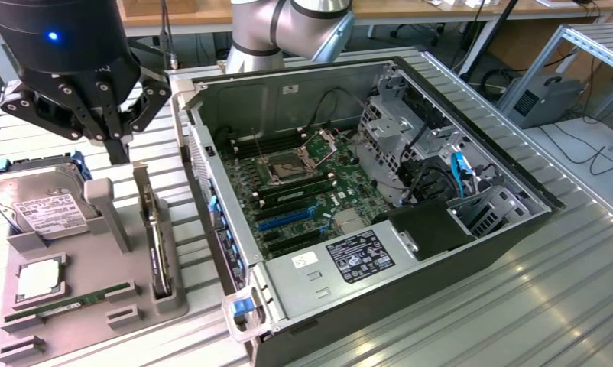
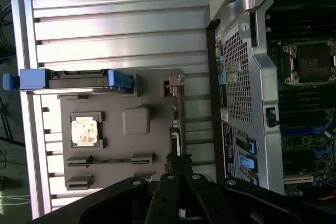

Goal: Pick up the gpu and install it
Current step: 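Reach for the gpu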

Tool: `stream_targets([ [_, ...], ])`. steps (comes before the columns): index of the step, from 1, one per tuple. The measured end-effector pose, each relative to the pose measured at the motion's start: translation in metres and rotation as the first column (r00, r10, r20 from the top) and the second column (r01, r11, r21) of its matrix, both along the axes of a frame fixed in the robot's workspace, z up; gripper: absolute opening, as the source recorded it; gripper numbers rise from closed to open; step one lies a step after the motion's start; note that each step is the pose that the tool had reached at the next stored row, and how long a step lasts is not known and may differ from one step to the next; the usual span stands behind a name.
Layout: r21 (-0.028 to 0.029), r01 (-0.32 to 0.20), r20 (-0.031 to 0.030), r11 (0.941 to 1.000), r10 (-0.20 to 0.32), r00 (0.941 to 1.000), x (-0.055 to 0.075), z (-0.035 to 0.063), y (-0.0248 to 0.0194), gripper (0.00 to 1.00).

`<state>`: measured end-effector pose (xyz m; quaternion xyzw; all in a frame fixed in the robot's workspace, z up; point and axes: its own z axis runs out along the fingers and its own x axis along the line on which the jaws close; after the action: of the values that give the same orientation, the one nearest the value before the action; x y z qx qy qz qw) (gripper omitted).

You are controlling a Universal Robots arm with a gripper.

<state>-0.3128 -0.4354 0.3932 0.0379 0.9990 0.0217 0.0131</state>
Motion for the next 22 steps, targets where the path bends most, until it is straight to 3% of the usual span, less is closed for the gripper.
stream_targets([
  [22, -0.0001, 0.0, 0.0, 1.0, 0.0, 1.0, 0.0, 0.0, -0.01, 0.11],
])
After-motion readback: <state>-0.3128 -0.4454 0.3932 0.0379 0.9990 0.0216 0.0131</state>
